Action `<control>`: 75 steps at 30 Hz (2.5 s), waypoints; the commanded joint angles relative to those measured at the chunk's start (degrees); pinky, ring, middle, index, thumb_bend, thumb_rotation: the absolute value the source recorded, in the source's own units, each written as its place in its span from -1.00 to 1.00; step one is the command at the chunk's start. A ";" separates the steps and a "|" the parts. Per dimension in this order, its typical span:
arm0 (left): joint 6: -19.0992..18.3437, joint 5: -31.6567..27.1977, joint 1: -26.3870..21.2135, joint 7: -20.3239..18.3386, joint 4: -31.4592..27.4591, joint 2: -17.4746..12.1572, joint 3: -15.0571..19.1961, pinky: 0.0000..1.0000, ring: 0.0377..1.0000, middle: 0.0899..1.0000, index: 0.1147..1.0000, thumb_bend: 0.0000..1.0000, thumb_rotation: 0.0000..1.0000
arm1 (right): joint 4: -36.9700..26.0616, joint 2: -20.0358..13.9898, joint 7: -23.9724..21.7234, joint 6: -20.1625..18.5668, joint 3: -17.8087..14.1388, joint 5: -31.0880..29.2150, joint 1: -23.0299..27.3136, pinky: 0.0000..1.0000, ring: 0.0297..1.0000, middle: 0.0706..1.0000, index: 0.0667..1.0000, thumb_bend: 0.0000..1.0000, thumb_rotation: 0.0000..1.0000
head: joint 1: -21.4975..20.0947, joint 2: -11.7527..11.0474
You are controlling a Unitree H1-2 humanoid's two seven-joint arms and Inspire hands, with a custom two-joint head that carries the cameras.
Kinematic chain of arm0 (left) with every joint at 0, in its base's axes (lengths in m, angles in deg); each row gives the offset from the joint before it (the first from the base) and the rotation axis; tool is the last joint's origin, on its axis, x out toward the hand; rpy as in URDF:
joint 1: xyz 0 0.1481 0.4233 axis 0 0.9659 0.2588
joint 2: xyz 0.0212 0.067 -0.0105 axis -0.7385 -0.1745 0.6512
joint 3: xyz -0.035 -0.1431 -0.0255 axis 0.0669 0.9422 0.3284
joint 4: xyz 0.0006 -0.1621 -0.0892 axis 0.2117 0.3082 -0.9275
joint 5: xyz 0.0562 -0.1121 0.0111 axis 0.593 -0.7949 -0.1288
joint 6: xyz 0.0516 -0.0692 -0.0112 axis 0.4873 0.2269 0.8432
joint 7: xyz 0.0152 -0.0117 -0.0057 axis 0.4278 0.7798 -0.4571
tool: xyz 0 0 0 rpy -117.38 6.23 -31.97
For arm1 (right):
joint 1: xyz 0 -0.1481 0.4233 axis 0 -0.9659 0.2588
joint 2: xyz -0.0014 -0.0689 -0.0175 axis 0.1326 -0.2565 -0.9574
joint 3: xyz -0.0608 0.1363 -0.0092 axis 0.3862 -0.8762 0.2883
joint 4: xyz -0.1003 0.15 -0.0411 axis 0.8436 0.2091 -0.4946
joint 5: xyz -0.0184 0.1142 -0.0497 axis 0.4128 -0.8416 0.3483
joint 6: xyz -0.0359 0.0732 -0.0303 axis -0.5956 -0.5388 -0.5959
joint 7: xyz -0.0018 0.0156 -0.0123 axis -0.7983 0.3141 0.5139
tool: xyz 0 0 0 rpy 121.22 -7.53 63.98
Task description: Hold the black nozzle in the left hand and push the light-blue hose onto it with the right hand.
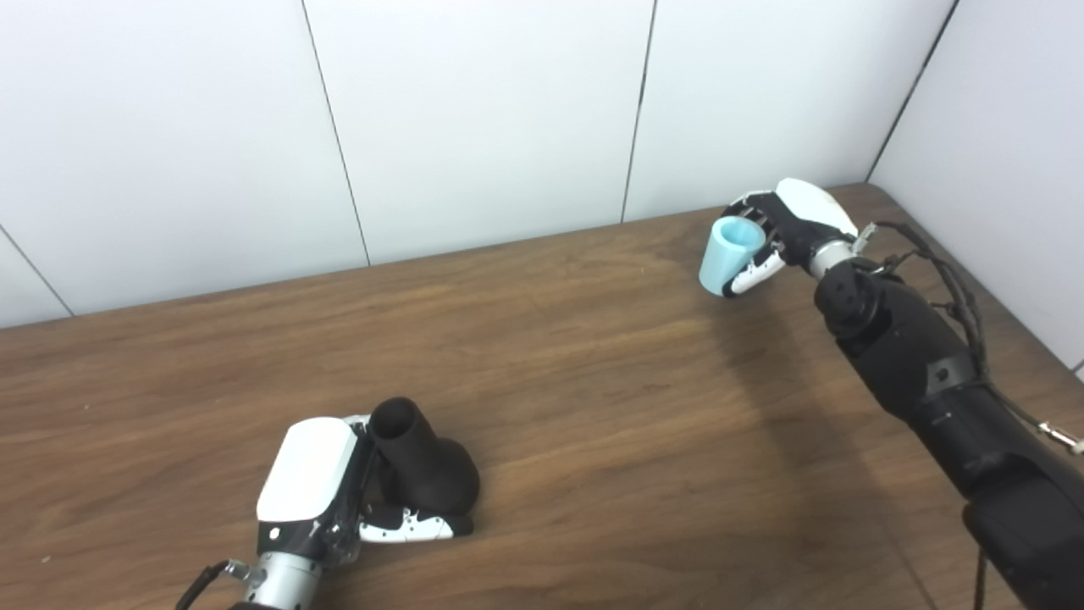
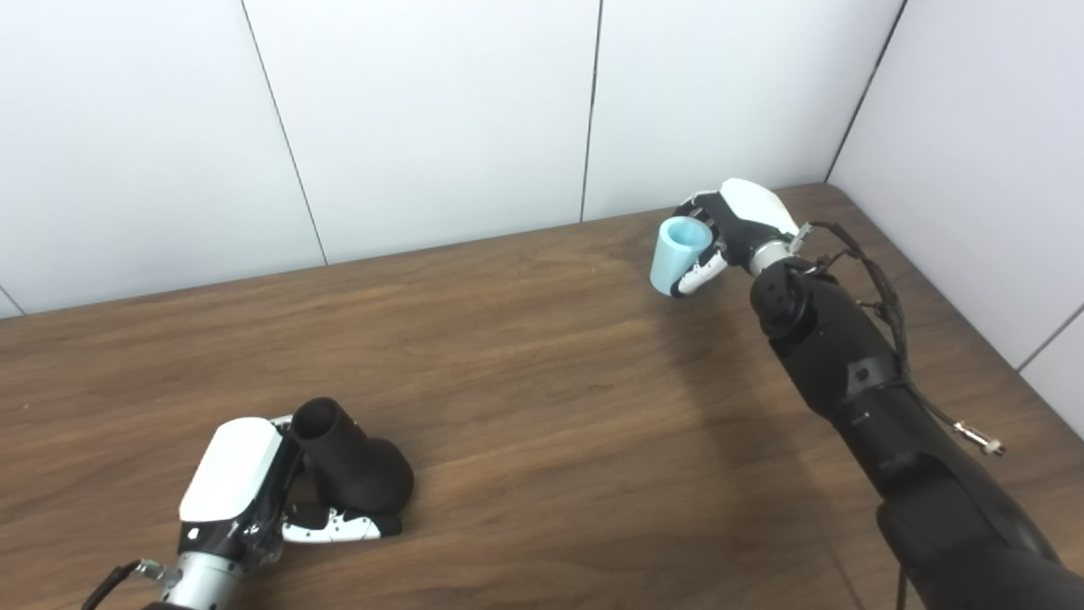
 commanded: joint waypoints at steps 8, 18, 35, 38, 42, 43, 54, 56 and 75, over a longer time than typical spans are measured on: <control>-1.09 0.12 1.56 -3.37 3.05 0.15 -1.35 -0.04 0.02 -0.19 -0.13 0.05 -1.00 | -2.00 -1.71 1.19 1.59 -0.76 -0.19 2.37 0.14 0.26 0.35 0.40 0.72 -0.85 | 0.19 0.10; -1.21 0.14 1.38 -3.50 3.28 0.24 -1.54 -0.02 0.04 -0.20 -0.12 0.04 -1.00 | -1.62 -2.08 0.92 2.61 -0.53 -0.36 2.70 0.15 0.27 0.36 0.38 0.70 -0.88 | 0.26 0.15; -1.60 0.77 1.36 -3.43 3.24 0.38 -1.85 0.01 0.06 -0.16 -0.14 0.05 -1.00 | -2.02 -2.51 0.74 4.56 0.12 0.32 3.50 0.09 0.17 0.24 0.28 0.71 -0.92 | 0.60 0.48; -1.60 0.67 1.36 -3.43 3.27 0.39 -1.86 0.01 0.06 -0.16 -0.14 0.05 -1.00 | -1.66 -2.23 0.93 4.43 -0.26 0.03 3.62 0.03 0.10 0.17 0.22 0.70 -0.97 | 0.60 0.48; -1.62 0.47 1.41 -3.47 3.21 0.41 -1.81 0.00 0.05 -0.15 -0.14 0.05 -1.00 | -1.59 -2.34 1.24 3.89 0.24 1.10 3.58 -0.02 0.00 -0.08 0.02 0.22 -1.00 | 0.60 0.48; -1.67 0.46 1.41 -3.52 3.18 0.41 -1.80 0.00 0.06 -0.15 -0.14 0.05 -1.00 | -1.57 -2.42 1.56 4.20 0.41 1.48 3.51 -0.06 -0.11 -0.08 -0.01 0.13 -1.00 | 0.60 0.48; -2.09 0.40 1.35 -3.68 2.86 0.47 -1.92 0.01 0.07 -0.15 -0.14 0.05 -1.00 | -1.25 -3.42 2.33 6.54 1.20 3.73 2.91 -0.16 -0.26 -0.11 -0.01 0.03 -1.00 | 0.52 0.94; -2.05 0.31 1.33 -3.63 2.93 0.44 -1.93 0.01 0.07 -0.15 -0.14 0.05 -1.00 | -1.05 -3.42 2.45 6.34 1.17 4.19 2.78 -0.15 -0.25 -0.11 -0.03 0.03 -1.00 | 0.52 0.94; -4.75 3.76 2.19 -4.35 0.58 2.44 -4.22 -0.03 0.03 -0.18 -0.13 0.05 -1.00 | -32.42 -3.31 -4.47 2.30 -7.11 1.58 -8.61 -0.21 -0.29 -0.09 -0.02 0.03 -1.00 | 12.92 4.05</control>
